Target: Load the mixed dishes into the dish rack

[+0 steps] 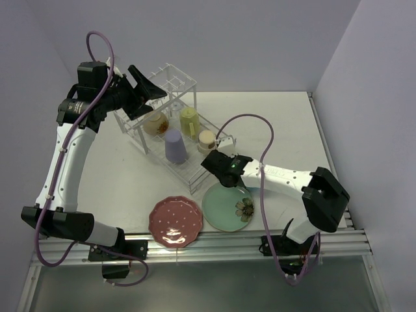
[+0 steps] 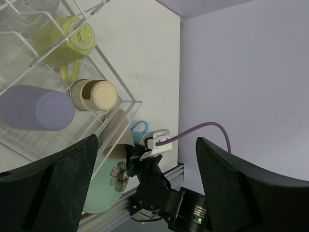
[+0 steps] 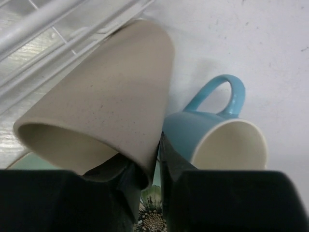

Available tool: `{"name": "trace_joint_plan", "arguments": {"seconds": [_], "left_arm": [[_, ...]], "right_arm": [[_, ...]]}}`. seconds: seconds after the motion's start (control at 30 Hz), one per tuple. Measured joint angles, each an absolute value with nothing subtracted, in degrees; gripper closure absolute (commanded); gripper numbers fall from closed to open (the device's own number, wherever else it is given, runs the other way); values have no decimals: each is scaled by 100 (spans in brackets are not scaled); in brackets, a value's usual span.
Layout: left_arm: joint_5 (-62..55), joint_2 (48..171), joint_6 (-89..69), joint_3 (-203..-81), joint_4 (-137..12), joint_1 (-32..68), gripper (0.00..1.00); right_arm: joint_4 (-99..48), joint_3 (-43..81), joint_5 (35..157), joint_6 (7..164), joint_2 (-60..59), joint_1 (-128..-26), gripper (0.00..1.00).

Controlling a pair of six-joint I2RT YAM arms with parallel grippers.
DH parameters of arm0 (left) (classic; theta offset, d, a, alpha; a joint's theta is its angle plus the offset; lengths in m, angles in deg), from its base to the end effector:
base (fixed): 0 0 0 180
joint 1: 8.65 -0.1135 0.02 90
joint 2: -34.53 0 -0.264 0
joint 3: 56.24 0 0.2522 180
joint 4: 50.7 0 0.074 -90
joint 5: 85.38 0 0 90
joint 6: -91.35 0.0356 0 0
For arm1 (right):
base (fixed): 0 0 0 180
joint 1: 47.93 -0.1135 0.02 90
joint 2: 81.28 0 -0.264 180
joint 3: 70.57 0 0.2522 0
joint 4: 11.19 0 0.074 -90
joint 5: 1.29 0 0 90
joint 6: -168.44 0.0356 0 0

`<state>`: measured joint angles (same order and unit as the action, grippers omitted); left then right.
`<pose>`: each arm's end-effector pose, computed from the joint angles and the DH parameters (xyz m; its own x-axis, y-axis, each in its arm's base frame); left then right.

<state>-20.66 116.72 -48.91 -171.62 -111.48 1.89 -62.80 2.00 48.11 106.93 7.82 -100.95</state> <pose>0.2816 -0.0679 0.4639 -0.7044 -0.5762 -0.4145 -0.0065 0.5892 -0.8080 0.1961 0.2219 0.2119 -0.7105 -0.3414 -0.6154 -0.1387 0.9252 -0.3532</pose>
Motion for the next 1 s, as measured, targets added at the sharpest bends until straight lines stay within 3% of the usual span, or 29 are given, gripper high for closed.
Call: {"name": "trace_joint_plan", "arguments": {"seconds": [0.17,0.47,0.67,0.87,1.0], "left_arm": [[-2101,11672,-4886,-17156,-11142,213,12],[-2162,11665,-4889,-16869,-11061,237,12],[-2632,11665,-4823,-16843,-10847,371,8],[-3502,11475,-4900,-16185,-9898,712,3],[-4201,11099,-5199,-15379,-9011,847,1]], "right_arm": [[-6448,154,4861,10859,323,-10162,100],[-6857,274,5189,10982,-466,-10272,100],[-7694,1118,5930,11071,-1301,-10278,100],[-8360,3002,7346,10986,-1729,-9931,100],[-8476,3743,9047,10969,-1688,-8851,100]]}}
